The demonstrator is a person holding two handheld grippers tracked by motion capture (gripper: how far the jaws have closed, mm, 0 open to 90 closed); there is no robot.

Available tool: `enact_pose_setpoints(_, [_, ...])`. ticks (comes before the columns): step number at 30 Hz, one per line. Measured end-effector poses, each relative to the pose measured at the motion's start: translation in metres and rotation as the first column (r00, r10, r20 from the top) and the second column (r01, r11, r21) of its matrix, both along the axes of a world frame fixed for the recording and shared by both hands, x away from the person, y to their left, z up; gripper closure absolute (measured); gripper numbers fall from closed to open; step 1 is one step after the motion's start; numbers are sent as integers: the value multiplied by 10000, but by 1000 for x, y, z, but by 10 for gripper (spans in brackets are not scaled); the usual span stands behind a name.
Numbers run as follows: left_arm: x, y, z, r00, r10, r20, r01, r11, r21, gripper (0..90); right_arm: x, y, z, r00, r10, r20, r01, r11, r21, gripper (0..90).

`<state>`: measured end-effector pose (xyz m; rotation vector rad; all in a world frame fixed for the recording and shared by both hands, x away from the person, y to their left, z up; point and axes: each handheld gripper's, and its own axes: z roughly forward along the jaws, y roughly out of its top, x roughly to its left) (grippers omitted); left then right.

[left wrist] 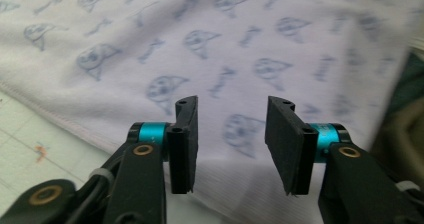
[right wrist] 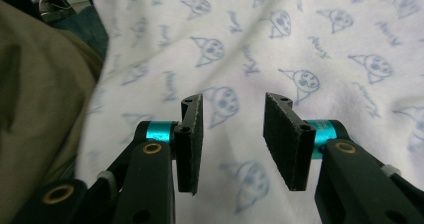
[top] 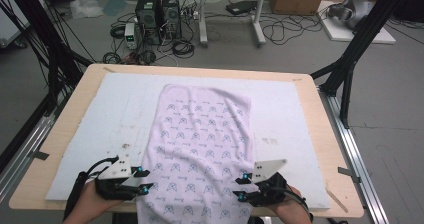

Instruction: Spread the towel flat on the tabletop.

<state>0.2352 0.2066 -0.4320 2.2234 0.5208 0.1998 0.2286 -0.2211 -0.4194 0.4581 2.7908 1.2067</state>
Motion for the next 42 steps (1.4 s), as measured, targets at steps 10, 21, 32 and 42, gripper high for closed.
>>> enact_pose_setpoints(10, [-18, 11, -6, 9984, -541, -164, 547, 9977, 389, 888, 4, 9, -20, 9947, 718, -731, -727, 9973, -100, 885])
enact_pose_setpoints(21, [-18, 13, -10, 9997, -211, -118, 214, 9995, 230, 877, 4, 2, -22, 9997, -154, -201, 148, 9996, -255, 859])
enact_pose_setpoints(32, [-17, 15, -2, 9999, -147, -38, 147, 9999, 39, 577, 10, 0, -11, 9998, -94, -146, 92, 9999, -105, 726])
enact_pose_setpoints(42, [-32, 27, -2, 9988, -450, -187, 449, 9989, -94, 872, -3, -2, -18, 9904, 1011, -947, -939, 9926, 769, 892])
